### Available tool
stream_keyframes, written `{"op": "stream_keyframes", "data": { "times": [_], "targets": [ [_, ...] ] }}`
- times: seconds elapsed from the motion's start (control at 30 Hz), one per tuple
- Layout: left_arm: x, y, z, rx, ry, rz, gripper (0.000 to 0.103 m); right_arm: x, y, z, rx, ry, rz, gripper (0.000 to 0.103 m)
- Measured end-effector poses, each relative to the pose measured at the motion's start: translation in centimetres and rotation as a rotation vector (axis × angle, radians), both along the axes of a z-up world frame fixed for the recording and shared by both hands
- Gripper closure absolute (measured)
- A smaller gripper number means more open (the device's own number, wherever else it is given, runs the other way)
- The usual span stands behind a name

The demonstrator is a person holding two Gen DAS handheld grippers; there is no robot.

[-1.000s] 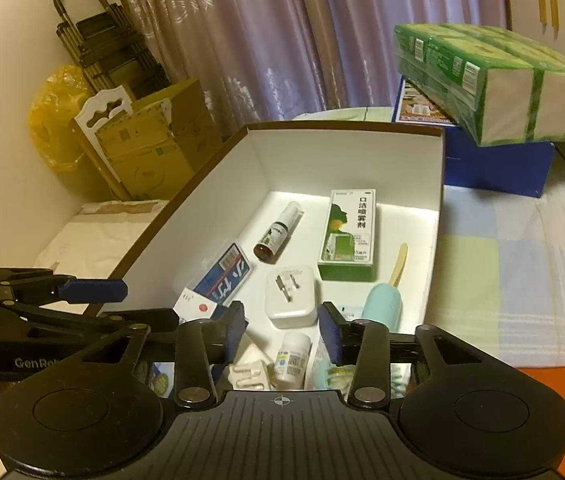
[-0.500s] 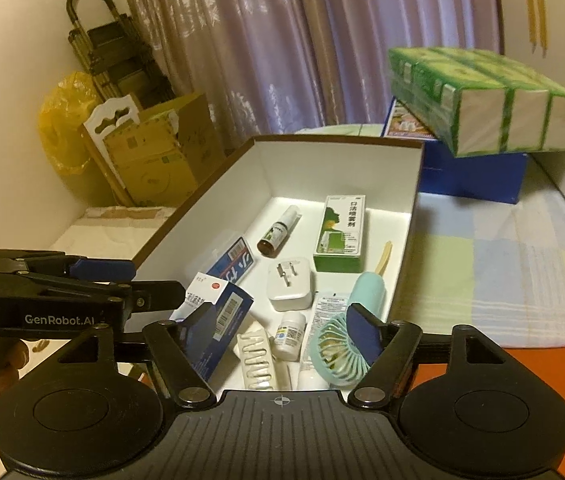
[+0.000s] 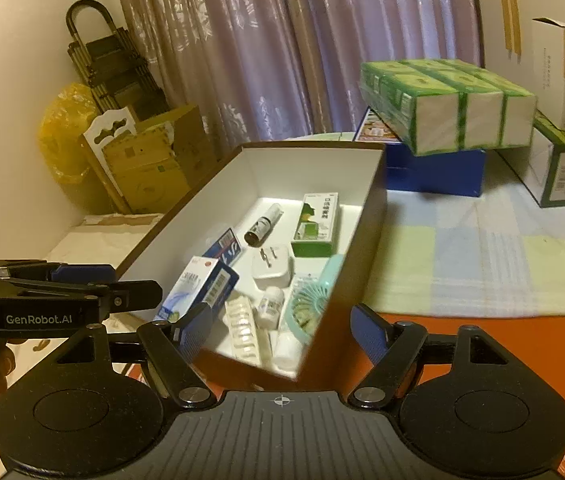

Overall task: Organize rigid objects
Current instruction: 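Withdraw both grippers from the box back over the mat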

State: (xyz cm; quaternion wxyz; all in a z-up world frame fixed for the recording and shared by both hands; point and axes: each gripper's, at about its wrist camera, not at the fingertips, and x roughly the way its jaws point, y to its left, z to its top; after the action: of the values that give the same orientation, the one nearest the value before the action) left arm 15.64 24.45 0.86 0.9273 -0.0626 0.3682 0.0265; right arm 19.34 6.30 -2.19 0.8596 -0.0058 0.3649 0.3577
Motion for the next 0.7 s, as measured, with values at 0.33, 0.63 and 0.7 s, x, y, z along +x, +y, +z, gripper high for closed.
{"op": "stream_keyframes", "data": {
  "times": [0.33, 0.63, 0.7],
  "targets": [
    [-4.0, -6.0, 0.7, 0.025, -0.024, 0.026, 0.038, -2.7, -6.6, 0.6, 0.006, 0.002, 0.000, 0.029],
    [-8.1, -11.4, 0.8, 0.038, -0.038, 0.023, 0.033, -5.6, -12.9, 0.5, -0.002, 0.011, -0.035, 0.028],
    [-9.1, -12.6, 0.9, 0.042, -0.048, 0.017, 0.031, -6.2, -14.3, 0.5, -0.003, 0.010, -0.042, 0.028]
  ]
}}
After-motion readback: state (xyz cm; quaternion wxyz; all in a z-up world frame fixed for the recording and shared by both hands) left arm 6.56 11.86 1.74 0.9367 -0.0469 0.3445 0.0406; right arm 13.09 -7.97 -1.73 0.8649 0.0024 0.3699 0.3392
